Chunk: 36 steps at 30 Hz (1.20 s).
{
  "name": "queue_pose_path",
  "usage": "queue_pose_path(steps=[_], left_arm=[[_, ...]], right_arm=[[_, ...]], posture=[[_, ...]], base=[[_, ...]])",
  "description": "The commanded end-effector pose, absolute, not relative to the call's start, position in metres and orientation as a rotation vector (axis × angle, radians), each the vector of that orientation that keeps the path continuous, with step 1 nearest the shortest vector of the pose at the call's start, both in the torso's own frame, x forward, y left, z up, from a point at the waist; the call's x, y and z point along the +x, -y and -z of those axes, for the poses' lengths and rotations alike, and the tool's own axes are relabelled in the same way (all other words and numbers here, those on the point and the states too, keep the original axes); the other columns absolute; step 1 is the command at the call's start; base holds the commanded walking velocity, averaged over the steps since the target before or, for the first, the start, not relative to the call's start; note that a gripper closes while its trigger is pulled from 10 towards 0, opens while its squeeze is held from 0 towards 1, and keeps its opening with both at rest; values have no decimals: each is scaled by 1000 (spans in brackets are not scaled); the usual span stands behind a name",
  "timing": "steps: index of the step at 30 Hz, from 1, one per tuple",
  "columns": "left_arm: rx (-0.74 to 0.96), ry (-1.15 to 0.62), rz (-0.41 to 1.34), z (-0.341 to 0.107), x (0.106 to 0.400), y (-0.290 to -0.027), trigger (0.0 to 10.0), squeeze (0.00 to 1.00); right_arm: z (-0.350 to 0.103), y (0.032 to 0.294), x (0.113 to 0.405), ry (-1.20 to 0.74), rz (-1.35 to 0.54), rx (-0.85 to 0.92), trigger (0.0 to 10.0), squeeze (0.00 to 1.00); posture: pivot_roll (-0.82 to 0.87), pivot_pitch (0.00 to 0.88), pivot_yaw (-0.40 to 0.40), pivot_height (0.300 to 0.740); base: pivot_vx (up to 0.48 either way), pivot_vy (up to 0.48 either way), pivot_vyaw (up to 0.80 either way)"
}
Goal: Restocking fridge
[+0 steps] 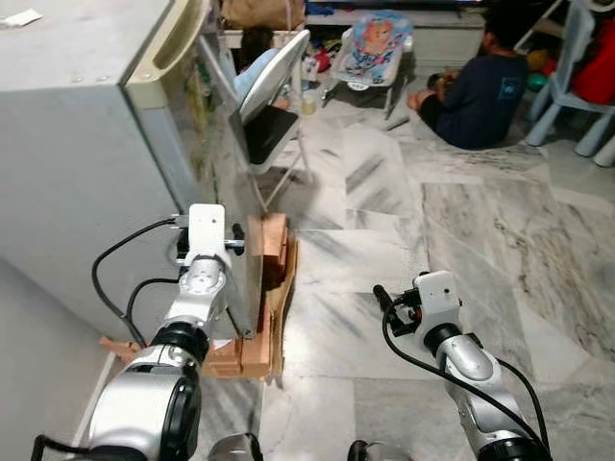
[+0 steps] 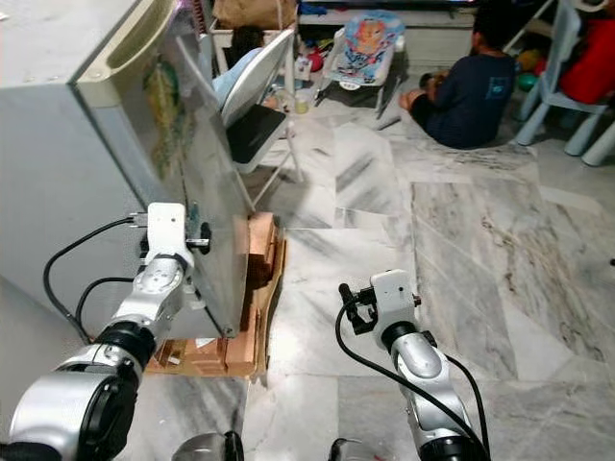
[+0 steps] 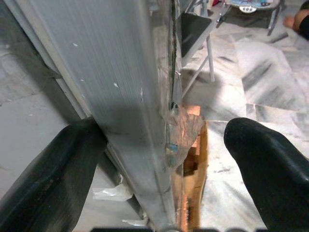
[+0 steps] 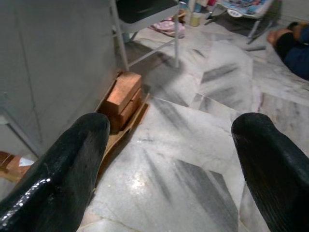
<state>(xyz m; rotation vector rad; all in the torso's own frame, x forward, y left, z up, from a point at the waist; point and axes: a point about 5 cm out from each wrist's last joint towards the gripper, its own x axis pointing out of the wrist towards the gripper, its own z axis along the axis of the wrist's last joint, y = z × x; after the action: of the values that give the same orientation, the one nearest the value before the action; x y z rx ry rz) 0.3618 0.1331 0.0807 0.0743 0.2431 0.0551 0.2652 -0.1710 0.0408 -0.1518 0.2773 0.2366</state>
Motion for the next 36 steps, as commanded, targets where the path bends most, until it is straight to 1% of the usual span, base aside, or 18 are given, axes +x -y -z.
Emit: queue_pose_path(steps=[1,2,4,6,7,8,10,13,15,16,17,21,22,24,28,30,34,36], left_arm=[[159,-8,116,-139,384,-94,10000,0],[190,58,222,-151,384,-72,10000,0],[145,164,474,-177,370,-9,10000,0],[102,256,717,-200,340,55,10000,0],[102,256,717,-200,340,55,10000,0],[80,277,805,-205,326,77,10000,0],[58,272,848,-203,318,88,10000,0],[102,239,771,-188,328,74,10000,0],[89,182,651,-179,345,46,10000,0],[89,182,651,-179,345,46,10000,0],[96,180,564,-176,357,17,10000,0],[104,192,461,-172,365,-25,10000,0],[93,145,439,-160,365,-41,10000,0],[87,100,416,-149,363,-53,10000,0],[76,-1,284,-98,337,-95,10000,0],[65,-16,267,-94,334,-99,10000,0],[50,-75,163,-74,313,-126,10000,0],[54,-76,152,-73,311,-128,10000,0]], right_arm=[[-35,168,263,-322,-271,-165,10000,0],[-33,167,262,-336,-286,-171,10000,0],[-29,164,259,-361,-316,-187,10000,0],[-23,159,255,-394,-348,-189,10000,0],[-23,159,255,-394,-348,-189,10000,0],[-20,156,253,-413,-363,-191,10000,0],[-18,154,251,-423,-375,-193,10000,0],[-15,150,246,-436,-393,-192,10000,0],[-14,149,243,-441,-405,-186,10000,0],[-14,149,243,-441,-405,-186,10000,0],[-11,148,241,-453,-418,-182,10000,0],[-11,143,243,-440,-435,-166,10000,0],[-16,141,246,-408,-431,-150,10000,0],[-21,139,250,-375,-419,-142,10000,0],[-32,144,259,-306,-350,-125,10000,0],[-32,144,259,-306,-349,-129,10000,0],[-34,146,260,-292,-345,-133,10000,0],[-33,146,260,-297,-344,-138,10000,0]], posture=[[-111,61,27,740],[-111,60,27,740],[-110,58,31,740],[-118,49,43,740],[-118,49,43,740],[-124,45,51,740],[-125,45,56,740],[-126,47,62,740],[-116,54,61,740],[-116,54,61,740],[-103,57,62,740],[-87,57,62,740],[-85,56,64,740],[-85,56,64,740],[-81,61,55,740],[-81,61,55,740],[-68,63,43,740],[-68,63,43,740]], base=[[0,0,0],[0,0,0],[0,0,0],[0,0,0],[0,0,0],[0,0,0],[0,0,0],[0,0,0],[0,0,0],[0,0,0],[0,0,0],[0,0,0],[0,0,0],[0,0,0],[0,-60,0],[0,-240,0],[0,-420,0],[0,-472,0]])
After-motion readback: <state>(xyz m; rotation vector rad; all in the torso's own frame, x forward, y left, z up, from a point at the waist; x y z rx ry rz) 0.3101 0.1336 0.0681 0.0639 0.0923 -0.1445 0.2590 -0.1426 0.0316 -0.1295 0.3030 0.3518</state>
